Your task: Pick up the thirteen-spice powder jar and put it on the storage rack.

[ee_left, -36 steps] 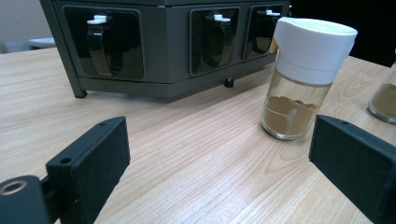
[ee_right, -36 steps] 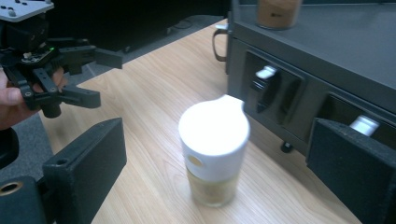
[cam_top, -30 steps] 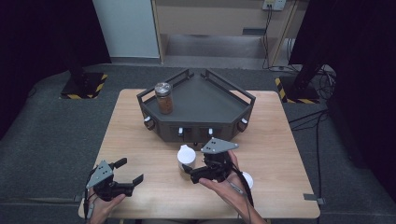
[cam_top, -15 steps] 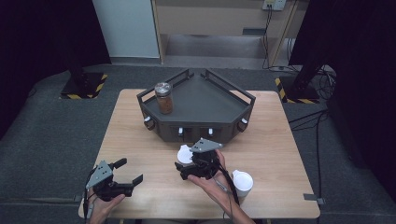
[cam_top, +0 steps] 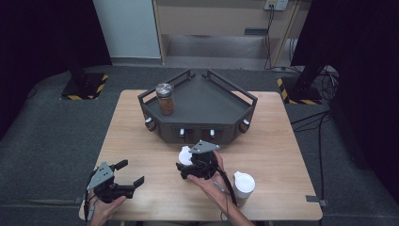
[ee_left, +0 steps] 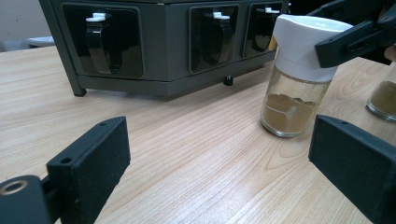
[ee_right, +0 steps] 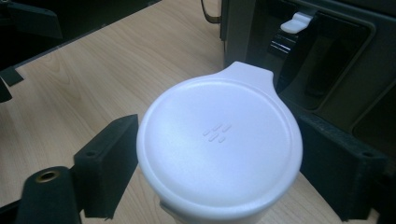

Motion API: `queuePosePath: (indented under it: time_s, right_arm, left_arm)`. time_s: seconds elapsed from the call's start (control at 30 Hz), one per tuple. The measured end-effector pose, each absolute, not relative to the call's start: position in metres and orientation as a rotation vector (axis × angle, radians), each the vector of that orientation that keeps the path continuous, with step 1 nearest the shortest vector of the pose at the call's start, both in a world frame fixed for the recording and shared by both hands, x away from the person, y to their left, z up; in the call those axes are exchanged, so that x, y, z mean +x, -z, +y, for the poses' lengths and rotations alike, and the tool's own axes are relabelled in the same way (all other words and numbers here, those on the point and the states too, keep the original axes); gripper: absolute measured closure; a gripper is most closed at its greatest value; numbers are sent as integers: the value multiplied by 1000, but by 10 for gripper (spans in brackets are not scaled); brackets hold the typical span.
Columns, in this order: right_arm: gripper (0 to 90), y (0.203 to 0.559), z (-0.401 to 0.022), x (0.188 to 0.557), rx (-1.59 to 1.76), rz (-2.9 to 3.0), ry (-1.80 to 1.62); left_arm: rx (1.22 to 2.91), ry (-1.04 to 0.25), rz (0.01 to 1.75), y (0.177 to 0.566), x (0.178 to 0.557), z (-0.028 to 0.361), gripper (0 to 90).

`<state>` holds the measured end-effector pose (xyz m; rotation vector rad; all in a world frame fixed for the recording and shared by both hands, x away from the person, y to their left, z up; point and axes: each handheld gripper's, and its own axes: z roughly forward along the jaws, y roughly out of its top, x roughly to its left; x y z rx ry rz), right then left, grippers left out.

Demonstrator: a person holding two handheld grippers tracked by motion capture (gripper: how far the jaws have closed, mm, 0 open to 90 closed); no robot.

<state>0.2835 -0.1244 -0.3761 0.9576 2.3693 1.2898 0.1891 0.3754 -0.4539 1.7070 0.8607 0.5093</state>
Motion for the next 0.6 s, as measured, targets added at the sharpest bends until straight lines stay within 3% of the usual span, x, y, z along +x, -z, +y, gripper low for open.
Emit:
queuePosePath:
  time_s: [0.13,0.6]
  right_arm:
    - [299,380,-120,281,919,2362,-1276]
    - [309,363,-113,281,869,2390,-1236]
  left_arm:
    - [1706,-508,861,454,189,376,44]
    - [1708,-505,863,454,190,376,45]
